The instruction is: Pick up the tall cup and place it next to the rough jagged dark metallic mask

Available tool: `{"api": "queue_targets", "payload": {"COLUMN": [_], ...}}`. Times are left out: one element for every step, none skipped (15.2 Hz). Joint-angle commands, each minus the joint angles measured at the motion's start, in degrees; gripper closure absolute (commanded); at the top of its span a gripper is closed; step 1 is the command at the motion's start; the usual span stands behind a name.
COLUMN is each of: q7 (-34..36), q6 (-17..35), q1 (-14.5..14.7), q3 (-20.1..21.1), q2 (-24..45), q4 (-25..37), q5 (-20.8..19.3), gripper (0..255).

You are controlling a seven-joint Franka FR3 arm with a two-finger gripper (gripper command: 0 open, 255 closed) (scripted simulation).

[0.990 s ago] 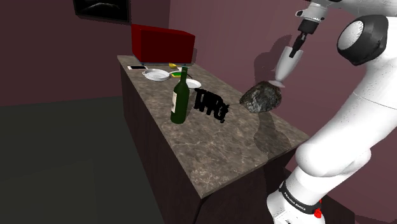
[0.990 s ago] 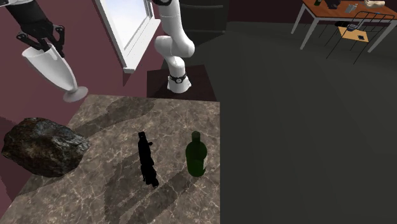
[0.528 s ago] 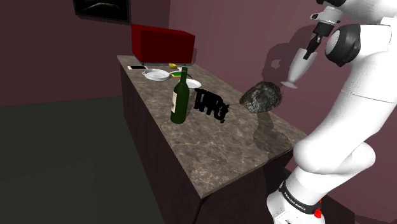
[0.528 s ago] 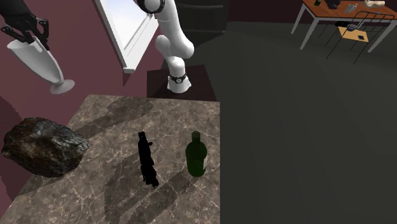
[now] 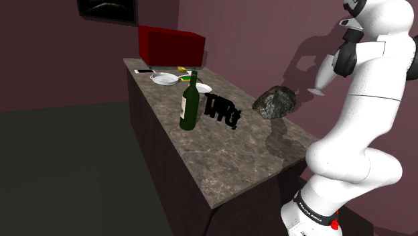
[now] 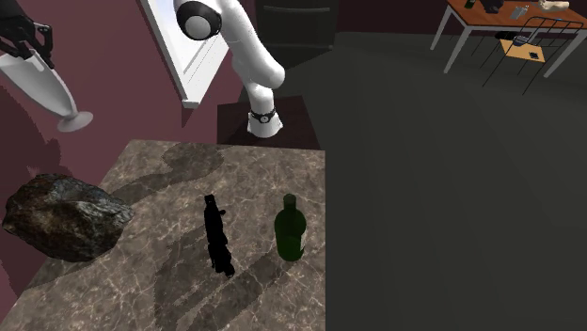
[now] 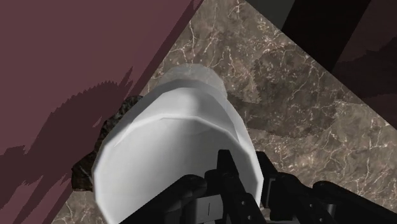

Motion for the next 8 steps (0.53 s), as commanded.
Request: {"api": "queue_targets", "payload": {"q7": [-0.54, -0.57, -0.58, -0.58, -0.58, -0.57, -0.56, -0.55], "q6": [2.44, 3.77, 5.03, 6.25, 7.41, 8.54, 9.63, 10.70], "q1": [0.97, 1.75, 2.44, 3.06, 3.62, 4.14, 4.60, 5.03], "q3": [-0.21, -0.30, -0.36, -0.41, -0.44, -0.47, -0.48, -0.48], "q2": [-1.13, -1.97, -2.73, -3.44, -4.09, -4.69, -5.25, -5.76], "q4": [-3.49, -5.61, -7.59, -9.44, -11.20, -12.86, -14.44, -15.96], "q5": [-0.79, -1.37, -1.89, -2.37, -2.81, -3.21, -3.58, -3.92], "gripper": [255, 255, 255, 255, 255, 255, 255, 255]}}
